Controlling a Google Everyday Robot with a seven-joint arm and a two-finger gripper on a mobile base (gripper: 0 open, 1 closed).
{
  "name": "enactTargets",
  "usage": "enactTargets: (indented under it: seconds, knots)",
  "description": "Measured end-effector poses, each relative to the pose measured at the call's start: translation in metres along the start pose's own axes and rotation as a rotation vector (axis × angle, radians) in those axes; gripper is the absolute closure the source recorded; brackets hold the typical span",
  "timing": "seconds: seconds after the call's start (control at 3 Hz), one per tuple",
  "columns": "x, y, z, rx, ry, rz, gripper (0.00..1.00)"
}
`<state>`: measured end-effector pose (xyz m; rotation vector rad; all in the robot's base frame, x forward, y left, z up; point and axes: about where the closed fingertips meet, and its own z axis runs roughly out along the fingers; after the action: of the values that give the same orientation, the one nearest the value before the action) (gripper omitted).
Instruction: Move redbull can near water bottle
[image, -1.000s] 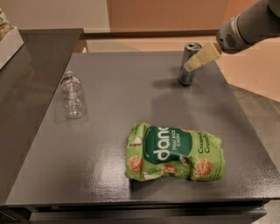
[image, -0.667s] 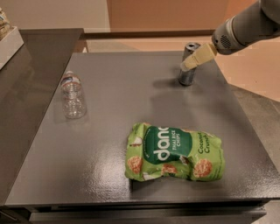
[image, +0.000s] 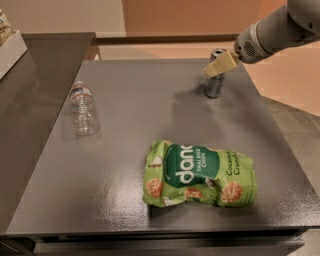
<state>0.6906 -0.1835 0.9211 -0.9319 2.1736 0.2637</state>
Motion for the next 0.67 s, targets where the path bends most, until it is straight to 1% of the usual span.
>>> enactTargets:
  seconds: [0.67]
  knots:
    - [-0.0053,0.0064,-0.0021,-0.03,-0.022,-0.006,0.69]
